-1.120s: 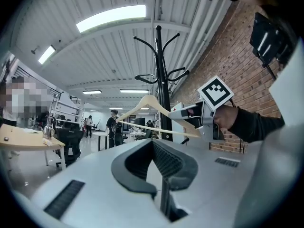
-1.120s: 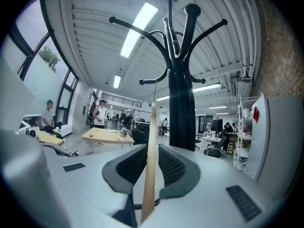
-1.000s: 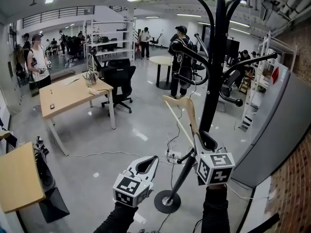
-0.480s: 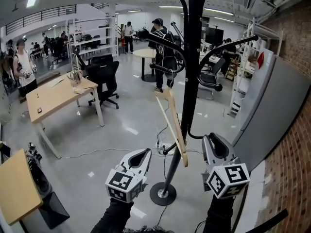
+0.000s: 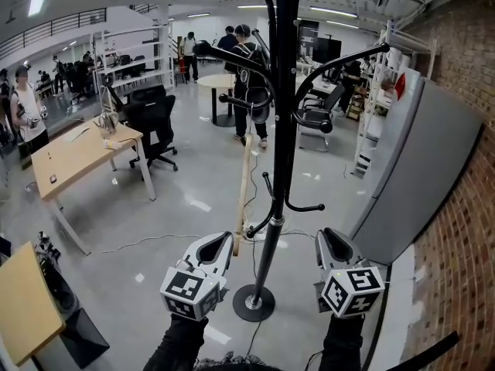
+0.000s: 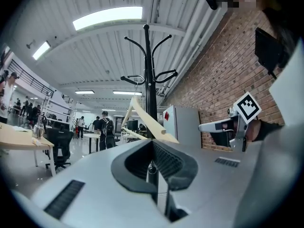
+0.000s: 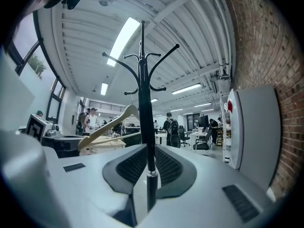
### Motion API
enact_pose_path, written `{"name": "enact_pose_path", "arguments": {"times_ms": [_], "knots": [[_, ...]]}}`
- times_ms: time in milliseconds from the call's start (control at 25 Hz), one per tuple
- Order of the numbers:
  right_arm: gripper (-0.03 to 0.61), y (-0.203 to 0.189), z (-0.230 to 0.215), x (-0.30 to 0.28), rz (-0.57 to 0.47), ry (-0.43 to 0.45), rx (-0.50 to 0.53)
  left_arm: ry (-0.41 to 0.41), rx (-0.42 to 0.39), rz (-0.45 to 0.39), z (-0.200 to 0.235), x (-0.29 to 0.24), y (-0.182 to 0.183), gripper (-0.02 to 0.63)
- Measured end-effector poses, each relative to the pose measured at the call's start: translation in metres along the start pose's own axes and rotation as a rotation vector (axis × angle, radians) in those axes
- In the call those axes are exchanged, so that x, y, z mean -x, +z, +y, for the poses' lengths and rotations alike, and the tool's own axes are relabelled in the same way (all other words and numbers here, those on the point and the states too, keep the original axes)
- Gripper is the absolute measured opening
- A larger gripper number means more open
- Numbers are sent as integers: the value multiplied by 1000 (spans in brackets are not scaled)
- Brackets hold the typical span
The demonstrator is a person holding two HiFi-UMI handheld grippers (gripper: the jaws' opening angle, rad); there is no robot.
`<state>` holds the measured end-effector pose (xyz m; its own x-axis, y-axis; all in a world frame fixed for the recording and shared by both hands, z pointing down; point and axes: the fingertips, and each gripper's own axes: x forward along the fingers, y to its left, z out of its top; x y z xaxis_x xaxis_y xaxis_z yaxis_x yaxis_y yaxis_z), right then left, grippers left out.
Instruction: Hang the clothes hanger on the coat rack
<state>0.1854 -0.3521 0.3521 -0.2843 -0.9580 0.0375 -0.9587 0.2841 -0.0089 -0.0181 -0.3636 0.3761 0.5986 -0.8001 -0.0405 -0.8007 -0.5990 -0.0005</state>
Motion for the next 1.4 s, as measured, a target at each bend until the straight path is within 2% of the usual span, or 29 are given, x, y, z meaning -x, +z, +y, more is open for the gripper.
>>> {"name": "enact_pose_path", "arguments": {"times_ms": [120, 360, 1400], "knots": [[15, -6, -1, 4, -8, -9, -48, 5, 1, 7, -1, 3, -4, 6], [11, -6, 2, 8, -22, 8, -82, 10, 5, 15, -5, 10, -7, 6], [9, -7, 27, -10, 6, 60, 18, 26, -22, 22, 0, 18, -1, 6]]}}
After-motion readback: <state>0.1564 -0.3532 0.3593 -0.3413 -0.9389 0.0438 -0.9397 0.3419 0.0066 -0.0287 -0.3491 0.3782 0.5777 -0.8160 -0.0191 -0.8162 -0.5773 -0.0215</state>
